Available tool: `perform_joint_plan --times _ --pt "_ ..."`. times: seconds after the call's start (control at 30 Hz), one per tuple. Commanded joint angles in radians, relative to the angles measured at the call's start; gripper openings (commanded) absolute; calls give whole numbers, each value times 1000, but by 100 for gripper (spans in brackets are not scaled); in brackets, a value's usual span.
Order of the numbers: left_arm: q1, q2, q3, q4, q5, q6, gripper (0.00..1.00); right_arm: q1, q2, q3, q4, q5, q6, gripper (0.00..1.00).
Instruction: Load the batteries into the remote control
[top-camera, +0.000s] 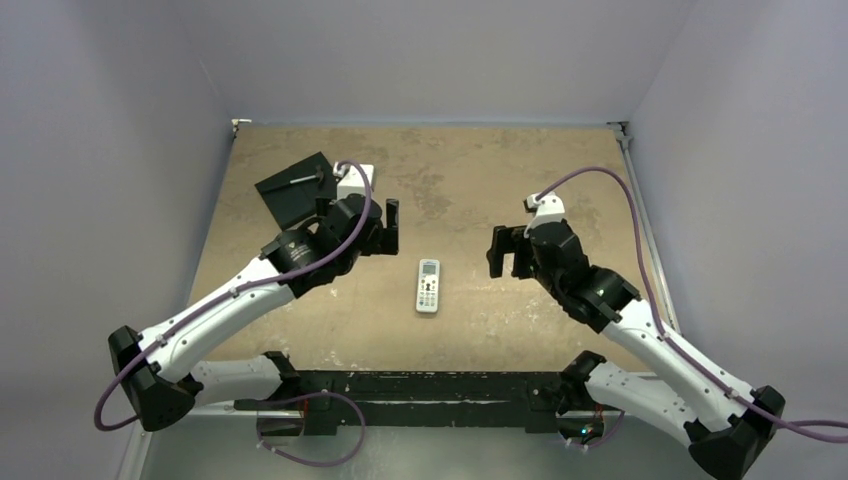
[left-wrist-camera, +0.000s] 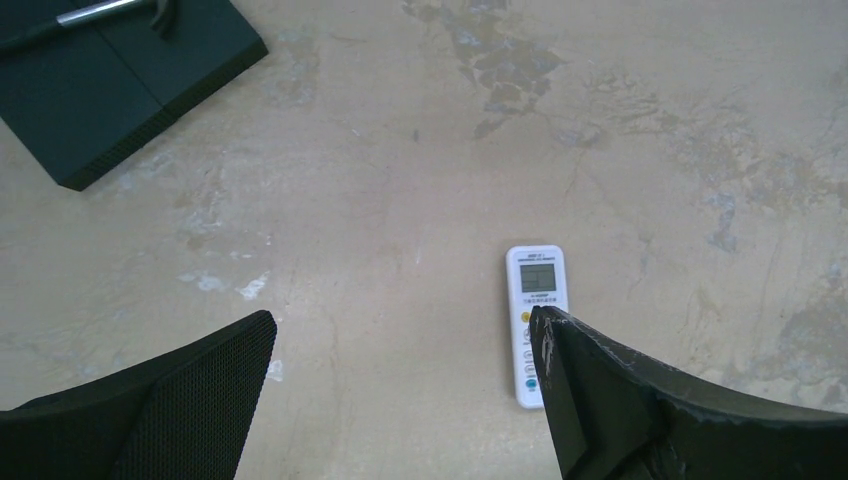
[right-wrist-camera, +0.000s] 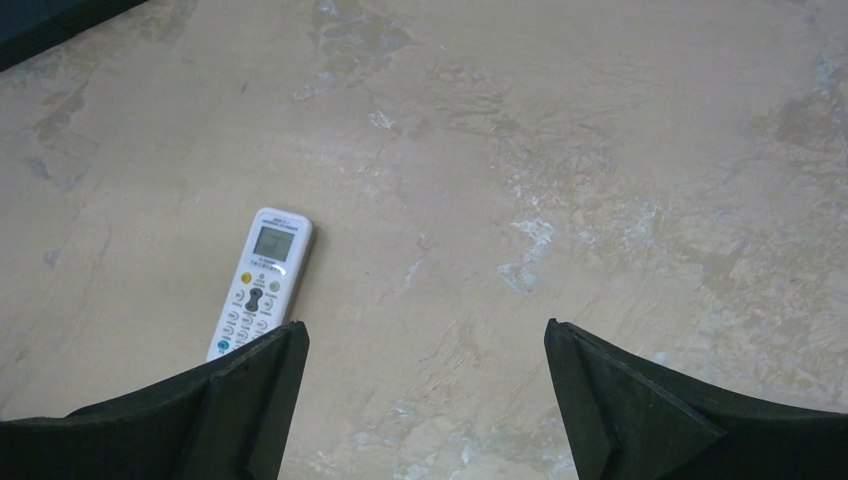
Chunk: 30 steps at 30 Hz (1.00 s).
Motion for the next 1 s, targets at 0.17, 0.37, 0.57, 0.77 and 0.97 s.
perform_joint_plan --times 0.17,0.37,0.57,0.77,0.97 --pt "-2 -177 -119 -21 -11 56 99 -107 -63 49 -5 -218 -108 99" --pt "-2 -270 -172 -47 45 19 99 -126 -48 61 -10 -303 -105 99" --pt "-3 -352 -209 -67 91 -15 99 -142 -50 61 -19 -389 -79 99" --pt "-2 -397 -223 -87 118 -34 99 -145 -75 51 -29 -411 -53 99" --pt "-2 -417 -232 -65 162 -31 97 -145 -84 43 -31 -417 -49 99"
